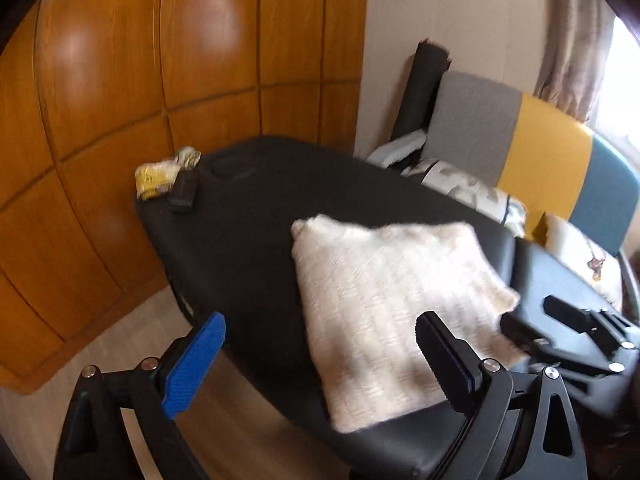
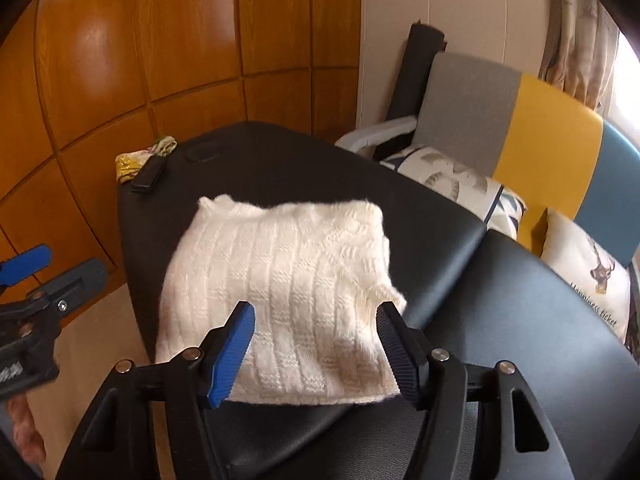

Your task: Fold clothes

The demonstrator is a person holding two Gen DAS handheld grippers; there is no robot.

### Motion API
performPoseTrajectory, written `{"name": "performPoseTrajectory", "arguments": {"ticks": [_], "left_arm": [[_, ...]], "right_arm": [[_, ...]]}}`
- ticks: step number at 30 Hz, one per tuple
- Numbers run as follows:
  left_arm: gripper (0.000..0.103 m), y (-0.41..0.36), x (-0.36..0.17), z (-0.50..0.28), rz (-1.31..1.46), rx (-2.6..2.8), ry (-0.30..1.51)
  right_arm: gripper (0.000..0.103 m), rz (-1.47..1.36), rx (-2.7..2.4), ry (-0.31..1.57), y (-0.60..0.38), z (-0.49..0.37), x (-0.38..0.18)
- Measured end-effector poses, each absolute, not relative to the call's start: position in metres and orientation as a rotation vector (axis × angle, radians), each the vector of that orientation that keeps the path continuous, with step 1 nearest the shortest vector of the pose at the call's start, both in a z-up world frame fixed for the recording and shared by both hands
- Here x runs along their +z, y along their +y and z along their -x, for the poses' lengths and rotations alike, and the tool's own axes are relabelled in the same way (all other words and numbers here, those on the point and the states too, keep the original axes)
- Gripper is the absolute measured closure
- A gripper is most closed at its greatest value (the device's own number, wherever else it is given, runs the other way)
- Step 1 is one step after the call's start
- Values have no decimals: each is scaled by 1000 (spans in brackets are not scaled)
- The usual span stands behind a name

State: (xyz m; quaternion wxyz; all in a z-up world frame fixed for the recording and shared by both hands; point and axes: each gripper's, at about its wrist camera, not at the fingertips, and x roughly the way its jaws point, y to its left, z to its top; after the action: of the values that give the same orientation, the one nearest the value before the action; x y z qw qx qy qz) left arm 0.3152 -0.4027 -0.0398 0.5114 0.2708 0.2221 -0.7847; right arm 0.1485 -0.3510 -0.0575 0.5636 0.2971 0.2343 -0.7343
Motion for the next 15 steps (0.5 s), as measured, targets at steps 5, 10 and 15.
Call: {"name": "performPoseTrajectory", "arguments": {"ticks": [5, 10, 15], "left_arm": [[7, -395, -20, -311, -610, -1892, 510], [7, -389, -6, -312, -569, -1843, 428], [7, -392, -3, -314, -577, -1862, 459]], "right_arm": [[39, -656, -1693, 567, -346, -159, -53], [39, -653, -1666, 598, -343, -161, -56], [39, -659, -1666, 617, -344, -160, -60]]}}
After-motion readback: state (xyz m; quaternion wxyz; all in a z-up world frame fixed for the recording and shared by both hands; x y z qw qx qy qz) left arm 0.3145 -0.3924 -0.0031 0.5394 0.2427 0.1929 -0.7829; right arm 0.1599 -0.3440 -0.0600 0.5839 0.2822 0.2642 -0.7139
